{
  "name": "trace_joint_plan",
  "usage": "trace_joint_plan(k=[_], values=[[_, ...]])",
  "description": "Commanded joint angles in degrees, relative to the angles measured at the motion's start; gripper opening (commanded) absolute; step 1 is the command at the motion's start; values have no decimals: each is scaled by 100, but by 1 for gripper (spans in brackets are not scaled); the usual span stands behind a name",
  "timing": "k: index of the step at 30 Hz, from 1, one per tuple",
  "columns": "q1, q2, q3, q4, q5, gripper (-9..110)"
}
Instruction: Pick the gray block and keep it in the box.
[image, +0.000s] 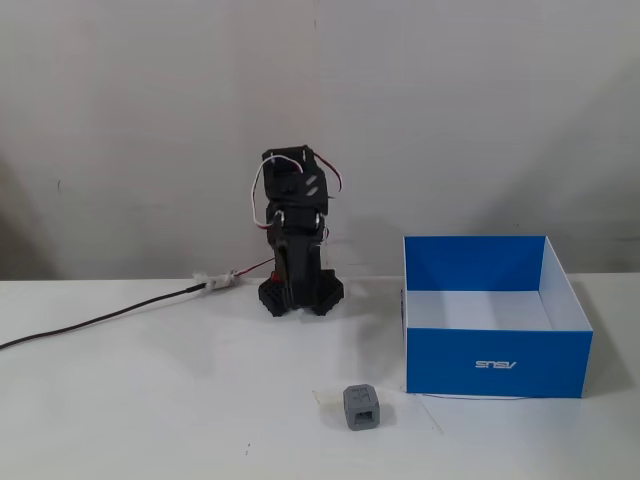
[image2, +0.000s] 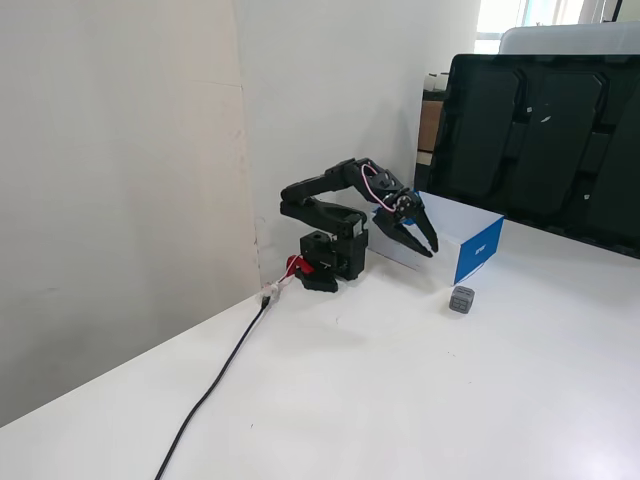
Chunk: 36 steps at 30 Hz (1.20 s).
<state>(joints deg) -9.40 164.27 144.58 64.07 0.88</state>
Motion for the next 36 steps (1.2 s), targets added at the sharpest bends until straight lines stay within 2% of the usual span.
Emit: trace_joint_plan(k=[1, 4, 7, 12, 20, 29, 32, 34, 36], values=[[-369, -343, -747, 79, 132, 0], [-668, -1477, -1248, 237, 185, 2], [-993, -2646, -1600, 229, 387, 12], [-1503, -3182, -1600, 88, 659, 25], [-1371, -6504, -2707, -554, 914, 28], [-1336, -7989, -3709, -589, 914, 30], [-1292, -8314, -3832, -650, 914, 27], [-1222, -8367, -3867, -650, 914, 11], [-1187, -8385, -3867, -650, 914, 1]])
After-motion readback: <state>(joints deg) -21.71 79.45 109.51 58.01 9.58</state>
